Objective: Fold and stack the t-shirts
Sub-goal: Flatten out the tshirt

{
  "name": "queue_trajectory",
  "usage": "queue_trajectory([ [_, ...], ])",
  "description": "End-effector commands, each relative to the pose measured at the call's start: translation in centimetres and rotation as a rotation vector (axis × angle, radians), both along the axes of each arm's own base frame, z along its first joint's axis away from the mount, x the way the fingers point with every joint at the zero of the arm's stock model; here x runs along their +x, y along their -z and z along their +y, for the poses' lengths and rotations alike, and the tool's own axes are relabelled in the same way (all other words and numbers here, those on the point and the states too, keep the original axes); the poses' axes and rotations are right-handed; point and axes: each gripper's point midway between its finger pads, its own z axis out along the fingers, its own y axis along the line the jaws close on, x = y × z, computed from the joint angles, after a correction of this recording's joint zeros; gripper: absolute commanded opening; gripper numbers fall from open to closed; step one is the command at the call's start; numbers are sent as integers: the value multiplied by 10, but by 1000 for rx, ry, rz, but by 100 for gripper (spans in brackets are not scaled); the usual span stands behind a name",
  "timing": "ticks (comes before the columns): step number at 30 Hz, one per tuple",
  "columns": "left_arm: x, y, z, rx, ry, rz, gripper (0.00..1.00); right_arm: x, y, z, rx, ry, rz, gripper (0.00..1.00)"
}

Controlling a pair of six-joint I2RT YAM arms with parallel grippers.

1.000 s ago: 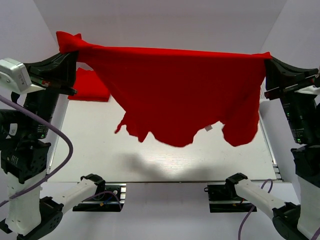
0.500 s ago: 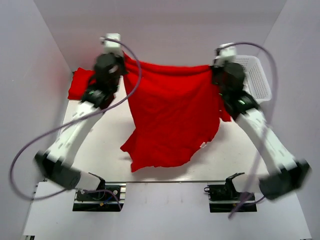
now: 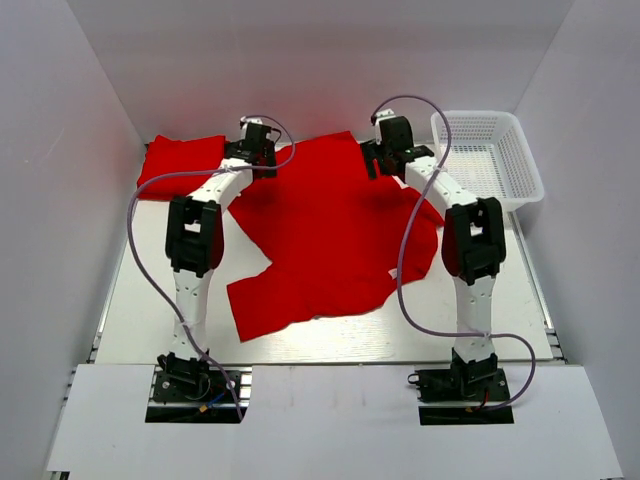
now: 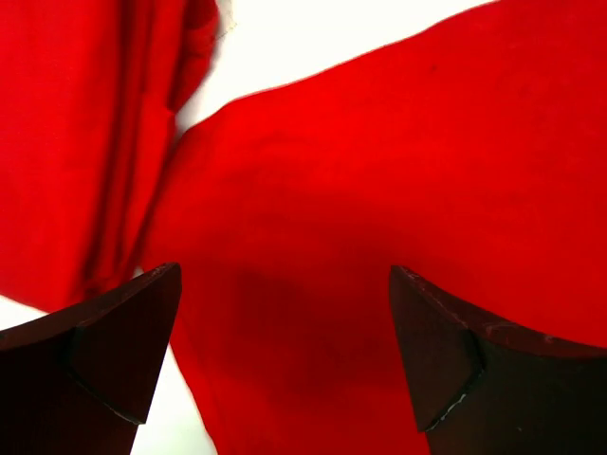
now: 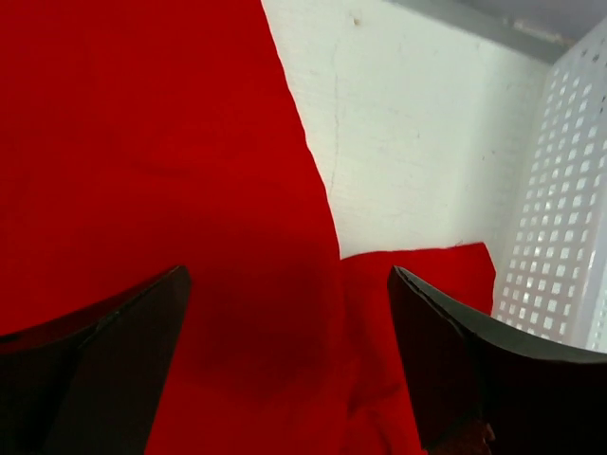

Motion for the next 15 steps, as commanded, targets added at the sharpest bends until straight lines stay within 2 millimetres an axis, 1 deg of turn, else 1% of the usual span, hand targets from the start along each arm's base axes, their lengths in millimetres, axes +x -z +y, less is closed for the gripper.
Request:
queue_trajectory([
  [1,7,-98,-17,-83,60,-191,100,3,-71,14,85,-62,-112,90],
  [2,6,-103,-19,-95,72,-202,100,-4,-82,14,94,-70,-125,90],
  [4,-1,-113,-20,-103,94,-218,100,-11,-83,16,101,-81,-113,90],
  [5,-2,-117,-19,-106,94,-228,100,-21,-82,12,106,-78,-92,90],
  [6,-5,-118,-21,-104,114,-223,100,-27,-90,13,120,-85,-94,90],
  [7,-9,-113,-23,-114,130,-214,100,-36,-94,13,140,-77,-82,90],
  [8,-12,-118,-24,-122,140,-218,100,-46,-81,12,162,-63,-34,90],
  [9,-14,-119,-26,-130,148,-223,100,-53,-83,12,185,-60,-25,90],
  [10,-17,-109,-28,-128,168,-196,100,-66,-82,12,225,-31,5,90],
  [11,-19,-109,-27,-127,168,-194,100,-78,-69,13,239,-31,49,90],
  [12,-21,-106,-34,-124,195,-190,100,-92,-56,15,252,-42,95,90],
  [13,-23,-100,-35,-127,202,-175,100,-101,-69,14,285,-34,78,90],
  [14,-24,-100,-41,-125,228,-171,100,-116,-71,13,316,-25,89,90],
  [15,-24,-100,-41,-125,228,-171,100,-128,-46,11,311,-12,150,90],
])
